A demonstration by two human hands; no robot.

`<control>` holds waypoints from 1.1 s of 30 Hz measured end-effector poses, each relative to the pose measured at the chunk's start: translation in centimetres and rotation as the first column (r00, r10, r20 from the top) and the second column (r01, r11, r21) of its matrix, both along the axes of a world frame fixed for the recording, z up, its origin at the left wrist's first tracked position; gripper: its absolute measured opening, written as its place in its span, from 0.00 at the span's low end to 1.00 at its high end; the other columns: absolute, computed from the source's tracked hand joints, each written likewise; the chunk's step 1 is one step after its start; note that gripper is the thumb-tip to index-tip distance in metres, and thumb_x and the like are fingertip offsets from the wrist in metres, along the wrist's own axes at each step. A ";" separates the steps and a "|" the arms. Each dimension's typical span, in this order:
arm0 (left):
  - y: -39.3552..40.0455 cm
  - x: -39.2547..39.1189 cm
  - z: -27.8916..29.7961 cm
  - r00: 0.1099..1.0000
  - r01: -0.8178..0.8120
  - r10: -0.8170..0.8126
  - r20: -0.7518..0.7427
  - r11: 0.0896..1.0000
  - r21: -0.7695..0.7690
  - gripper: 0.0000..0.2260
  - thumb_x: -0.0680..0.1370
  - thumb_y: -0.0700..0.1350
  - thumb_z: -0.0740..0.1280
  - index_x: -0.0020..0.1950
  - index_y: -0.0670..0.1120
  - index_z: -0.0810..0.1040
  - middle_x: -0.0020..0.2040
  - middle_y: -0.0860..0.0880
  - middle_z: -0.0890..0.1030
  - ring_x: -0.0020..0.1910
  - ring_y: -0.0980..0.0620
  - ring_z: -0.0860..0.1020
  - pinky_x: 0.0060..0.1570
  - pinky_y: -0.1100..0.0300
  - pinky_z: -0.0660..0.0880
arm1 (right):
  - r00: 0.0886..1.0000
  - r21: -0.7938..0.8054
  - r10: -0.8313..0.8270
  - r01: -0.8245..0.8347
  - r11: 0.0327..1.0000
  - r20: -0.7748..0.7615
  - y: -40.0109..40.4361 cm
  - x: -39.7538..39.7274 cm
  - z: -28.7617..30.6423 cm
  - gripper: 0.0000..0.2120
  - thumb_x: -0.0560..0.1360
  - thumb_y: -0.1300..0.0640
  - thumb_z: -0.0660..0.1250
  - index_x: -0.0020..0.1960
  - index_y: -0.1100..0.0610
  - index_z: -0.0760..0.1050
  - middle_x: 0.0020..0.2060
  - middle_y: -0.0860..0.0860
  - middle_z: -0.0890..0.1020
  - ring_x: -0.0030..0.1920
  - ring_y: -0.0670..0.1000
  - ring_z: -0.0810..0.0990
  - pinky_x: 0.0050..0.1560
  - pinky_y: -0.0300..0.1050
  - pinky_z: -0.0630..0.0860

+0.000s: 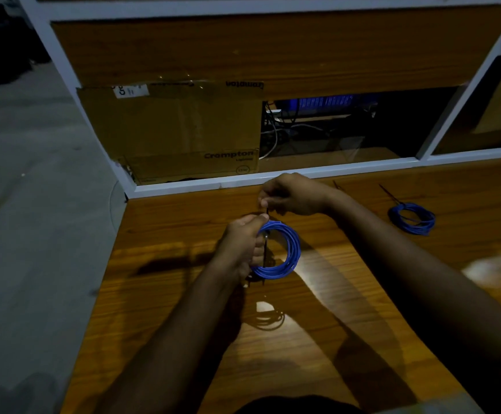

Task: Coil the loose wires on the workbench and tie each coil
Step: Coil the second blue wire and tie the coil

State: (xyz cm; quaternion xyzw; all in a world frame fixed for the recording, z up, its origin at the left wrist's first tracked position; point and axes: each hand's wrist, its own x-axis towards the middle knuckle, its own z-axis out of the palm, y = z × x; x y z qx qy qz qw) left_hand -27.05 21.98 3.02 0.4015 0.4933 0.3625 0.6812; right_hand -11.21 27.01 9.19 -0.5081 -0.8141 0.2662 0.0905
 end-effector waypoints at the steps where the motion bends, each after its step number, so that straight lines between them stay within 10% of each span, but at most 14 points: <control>1: 0.1 0.0 0.0 1.000 -0.007 0.007 0.012 1.000 -0.014 0.08 0.83 0.48 0.61 0.55 0.46 0.77 0.24 0.53 0.64 0.21 0.56 0.59 0.19 0.63 0.55 | 0.998 0.097 -0.052 0.053 0.994 -0.019 -0.4 0.1 -0.3 0.06 0.80 0.54 0.65 0.56 0.51 0.76 0.44 0.44 0.78 0.41 0.40 0.76 0.43 0.39 0.74; 4: 0.6 -0.1 -0.2 0.999 -0.019 0.021 0.050 0.999 -0.039 0.11 0.83 0.48 0.62 0.60 0.44 0.75 0.23 0.53 0.67 0.19 0.56 0.60 0.17 0.64 0.56 | 0.975 0.436 -0.182 0.220 0.872 -0.129 -3.8 0.2 -1.6 0.14 0.75 0.53 0.72 0.59 0.48 0.75 0.53 0.46 0.73 0.51 0.45 0.73 0.49 0.42 0.74; 7: 0.9 0.1 -0.3 0.998 -0.037 0.038 0.044 0.999 -0.033 0.13 0.83 0.49 0.62 0.63 0.43 0.75 0.26 0.50 0.72 0.19 0.56 0.63 0.17 0.65 0.59 | 0.980 0.682 -0.181 0.075 0.728 0.086 -8.2 -0.3 -3.1 0.16 0.69 0.52 0.75 0.55 0.47 0.77 0.59 0.51 0.72 0.60 0.53 0.70 0.52 0.49 0.73; 13: 0.4 1.5 -0.1 0.998 -0.036 0.038 0.051 0.999 -0.036 0.11 0.82 0.50 0.64 0.58 0.47 0.80 0.55 0.40 0.82 0.38 0.46 0.81 0.26 0.62 0.72 | 0.954 0.770 -0.182 -0.071 0.634 0.238 -9.7 -1.2 -6.6 0.17 0.69 0.48 0.73 0.57 0.49 0.78 0.67 0.56 0.72 0.66 0.59 0.69 0.60 0.55 0.68; 19: 1.0 1.6 -0.4 0.999 -0.038 0.038 0.004 0.997 -0.073 0.13 0.82 0.49 0.62 0.64 0.45 0.75 0.29 0.49 0.70 0.20 0.56 0.62 0.16 0.65 0.58 | 0.988 0.894 -0.140 0.011 0.447 0.059 -9.1 -0.1 -8.2 0.09 0.75 0.50 0.70 0.52 0.52 0.82 0.61 0.55 0.71 0.58 0.56 0.72 0.50 0.49 0.68; 26: 0.2 1.6 -0.8 0.999 -0.025 0.027 0.042 0.998 -0.061 0.10 0.83 0.47 0.61 0.58 0.44 0.77 0.26 0.50 0.73 0.21 0.55 0.62 0.19 0.64 0.57 | 0.795 0.473 -0.182 0.509 0.719 -0.578 -10.1 -0.4 -9.1 0.05 0.73 0.54 0.72 0.47 0.54 0.82 0.45 0.45 0.80 0.49 0.49 0.72 0.43 0.39 0.69; 33: -0.6 2.1 -1.8 0.999 -0.048 0.047 -0.005 0.998 -0.029 0.07 0.83 0.46 0.61 0.55 0.46 0.77 0.30 0.48 0.66 0.23 0.54 0.60 0.20 0.63 0.55 | 0.516 0.166 -0.278 0.656 0.736 -0.810 -11.7 -1.5 -8.0 0.10 0.71 0.61 0.76 0.48 0.51 0.79 0.41 0.44 0.82 0.44 0.47 0.82 0.44 0.39 0.76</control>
